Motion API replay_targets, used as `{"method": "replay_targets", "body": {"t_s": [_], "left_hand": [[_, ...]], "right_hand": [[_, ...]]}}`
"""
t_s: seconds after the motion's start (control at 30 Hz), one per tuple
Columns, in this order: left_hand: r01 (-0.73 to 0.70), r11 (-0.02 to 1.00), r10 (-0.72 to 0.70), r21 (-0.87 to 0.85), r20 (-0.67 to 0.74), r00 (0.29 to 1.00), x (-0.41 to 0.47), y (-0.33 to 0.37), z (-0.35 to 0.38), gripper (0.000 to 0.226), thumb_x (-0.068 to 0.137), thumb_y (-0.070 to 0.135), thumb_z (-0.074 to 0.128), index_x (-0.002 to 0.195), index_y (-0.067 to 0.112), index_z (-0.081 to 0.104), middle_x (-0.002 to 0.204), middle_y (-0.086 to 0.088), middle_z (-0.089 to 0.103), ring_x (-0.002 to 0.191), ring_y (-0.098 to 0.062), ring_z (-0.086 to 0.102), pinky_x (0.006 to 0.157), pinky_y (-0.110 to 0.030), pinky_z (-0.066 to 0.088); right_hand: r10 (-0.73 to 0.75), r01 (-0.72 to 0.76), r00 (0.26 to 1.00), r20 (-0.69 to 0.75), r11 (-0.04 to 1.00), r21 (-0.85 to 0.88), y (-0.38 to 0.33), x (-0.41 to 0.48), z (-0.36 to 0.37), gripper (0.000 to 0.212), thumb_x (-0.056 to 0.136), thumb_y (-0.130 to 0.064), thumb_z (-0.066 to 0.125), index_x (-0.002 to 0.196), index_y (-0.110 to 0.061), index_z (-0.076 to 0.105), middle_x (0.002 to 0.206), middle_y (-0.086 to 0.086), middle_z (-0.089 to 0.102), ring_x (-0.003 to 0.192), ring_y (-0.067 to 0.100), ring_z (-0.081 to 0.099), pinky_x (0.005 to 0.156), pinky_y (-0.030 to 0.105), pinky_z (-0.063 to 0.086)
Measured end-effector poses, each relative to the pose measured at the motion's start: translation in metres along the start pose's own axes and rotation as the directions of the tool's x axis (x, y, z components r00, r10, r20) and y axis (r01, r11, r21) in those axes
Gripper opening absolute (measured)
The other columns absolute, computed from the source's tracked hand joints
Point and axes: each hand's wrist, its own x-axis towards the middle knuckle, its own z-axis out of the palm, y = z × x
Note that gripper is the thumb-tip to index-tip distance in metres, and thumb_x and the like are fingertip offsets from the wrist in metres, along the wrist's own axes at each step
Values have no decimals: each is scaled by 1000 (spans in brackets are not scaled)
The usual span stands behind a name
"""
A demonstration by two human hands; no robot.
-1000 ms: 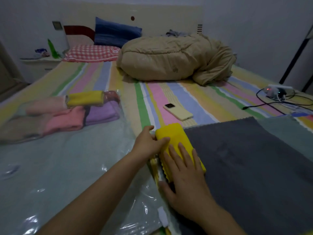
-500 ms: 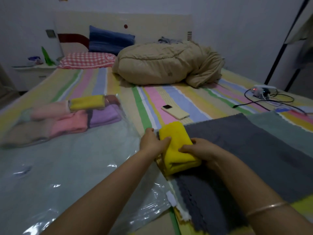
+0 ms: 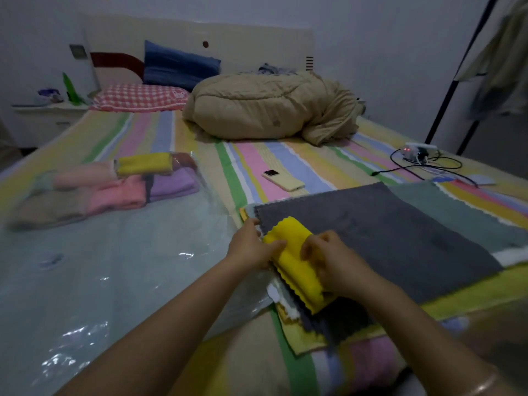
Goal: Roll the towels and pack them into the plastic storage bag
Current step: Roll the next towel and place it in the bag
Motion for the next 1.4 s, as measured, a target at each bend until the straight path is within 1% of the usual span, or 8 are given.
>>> {"method": "replay_targets", "body": {"t_s": [0.1, 0.2, 0.4, 0.53, 0.67, 0.83, 1.27, 1.4], "left_hand": [[-162, 976, 183, 148, -147, 972, -14, -3, -7, 61, 82, 38, 71, 133, 20, 45, 130, -2, 54, 98, -24, 63, 84, -45, 53], [-269, 934, 315, 234, -185, 931, -33, -11, -18, 50, 85, 32, 66, 130, 21, 48, 126, 2, 54, 90, -13, 63, 86, -39, 51], [-341, 910, 374, 237, -111, 921, -70, -22, -36, 34, 91, 23, 60, 124, 24, 54, 120, 9, 55, 86, -6, 63, 85, -33, 51], [-69, 995, 61, -70, -102, 993, -84, -28, -37, 17, 94, 18, 57, 109, 13, 61, 103, 0, 65, 71, -18, 66, 67, -39, 58], [575, 645, -291, -503, 533, 794, -106, -18, -25, 54, 100, 43, 40, 114, -6, 57, 96, -18, 70, 84, -32, 68, 79, -43, 56], [539, 448, -240, -713, 485, 841, -108, -9, -30, 53, 99, 47, 36, 110, 2, 60, 94, -19, 72, 83, -30, 70, 75, -40, 57], [287, 554, -267, -782, 160, 950, -151, -48, -147, 27, 98, 26, 47, 102, 6, 65, 97, -9, 68, 83, -25, 67, 68, -34, 59], [134, 879, -175, -457, -50, 983, -163, -87, -179, 18, 95, 22, 56, 102, 12, 70, 97, -7, 70, 84, -17, 67, 75, -34, 60]], "right_hand": [[94, -106, 993, -77, 979, -173, -22, -9, 11, 26, 93, -27, 47, 118, -24, 47, 130, 6, 38, 109, 30, 46, 75, 35, 41], [217, -228, 974, -70, 934, -274, -37, -9, 22, 75, 82, -70, 47, 131, -14, 36, 136, 12, 36, 122, 34, 39, 91, 47, 40], [306, -303, 951, -33, 915, -265, -40, -10, 26, 104, 69, -63, 71, 140, -12, 15, 139, 17, 26, 124, 37, 36, 91, 46, 40], [370, -378, 923, 108, 923, 76, -31, -16, 11, 97, 70, -52, 75, 140, -14, 20, 138, 16, 31, 114, 34, 49, 78, 37, 47], [284, -372, 928, 240, 720, 586, -28, -31, -9, 42, 79, -35, 73, 107, -19, 45, 83, 5, 60, 63, 14, 55, 50, 28, 38], [93, -268, 960, 265, 594, 759, -46, -46, 4, 39, 71, -34, 75, 99, -12, 59, 80, 10, 64, 70, 26, 62, 67, 42, 48], [-115, 51, 986, 124, 901, 430, -181, -23, 65, 91, 52, -75, 65, 128, -32, 40, 119, 2, 56, 107, 21, 59, 88, 38, 51], [-124, 114, 992, 12, 941, 318, -207, -10, 84, 59, 75, -56, 56, 126, -28, 52, 120, 8, 58, 110, 29, 56, 87, 36, 48]]}}
